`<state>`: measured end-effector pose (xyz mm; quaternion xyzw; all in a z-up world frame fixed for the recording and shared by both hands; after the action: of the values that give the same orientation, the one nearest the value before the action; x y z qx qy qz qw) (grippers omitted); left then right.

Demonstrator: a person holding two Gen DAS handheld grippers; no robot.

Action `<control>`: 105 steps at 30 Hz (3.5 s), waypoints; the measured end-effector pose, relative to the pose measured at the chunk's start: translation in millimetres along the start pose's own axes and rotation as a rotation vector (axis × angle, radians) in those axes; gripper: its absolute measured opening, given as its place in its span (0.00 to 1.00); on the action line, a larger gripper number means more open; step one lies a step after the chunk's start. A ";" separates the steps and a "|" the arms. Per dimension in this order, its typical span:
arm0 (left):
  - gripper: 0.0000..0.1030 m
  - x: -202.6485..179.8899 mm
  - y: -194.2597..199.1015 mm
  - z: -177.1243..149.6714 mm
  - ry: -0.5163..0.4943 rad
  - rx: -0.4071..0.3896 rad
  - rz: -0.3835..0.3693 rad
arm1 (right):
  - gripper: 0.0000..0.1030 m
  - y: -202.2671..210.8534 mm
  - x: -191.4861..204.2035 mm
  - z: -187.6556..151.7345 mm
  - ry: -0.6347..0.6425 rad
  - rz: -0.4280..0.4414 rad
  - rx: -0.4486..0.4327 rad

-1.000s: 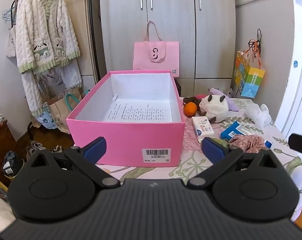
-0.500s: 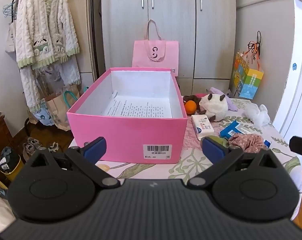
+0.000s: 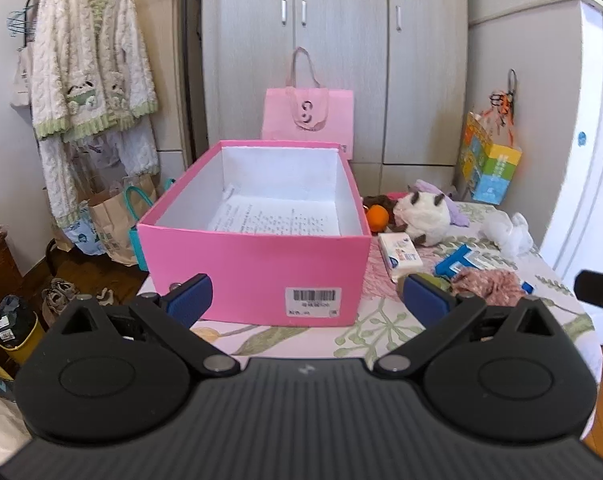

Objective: Organize soft objects
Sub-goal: 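Move both grippers toward the items beside the pink box, then grasp the green sponge with the left gripper while the right gripper grasps the pink scrunchie, then lift the sponge with the left gripper while the right gripper carries the scrunchie toward the box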

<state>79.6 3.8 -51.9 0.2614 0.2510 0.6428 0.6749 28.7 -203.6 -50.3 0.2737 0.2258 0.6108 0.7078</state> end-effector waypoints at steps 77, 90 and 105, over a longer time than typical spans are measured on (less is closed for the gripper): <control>0.72 -134.3 -101.6 13.3 -0.155 0.067 -0.317 | 0.98 -127.9 11.3 -19.5 0.348 0.257 -0.032; 0.56 -111.7 -156.9 9.6 0.019 0.199 -0.170 | 0.96 -157.5 18.3 -7.2 0.368 0.290 -0.045; 0.42 -102.5 -166.7 3.1 0.178 0.193 -0.206 | 0.28 -157.4 2.1 -7.2 0.264 0.249 -0.055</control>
<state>199.6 -104.8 -162.0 0.2398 0.3959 0.5636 0.6842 141.0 -217.1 -160.1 0.1974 0.2646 0.7302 0.5982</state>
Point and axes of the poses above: each gripper's, at about its wrist camera, not at the fingertips, and y roughly against the way its jaws point, x to its left, z to its top, the point moved 10 cm from there along -y, roughly the way its jaws point, and after that the axes turned 15 degrees about x, right-handed, at the moved point
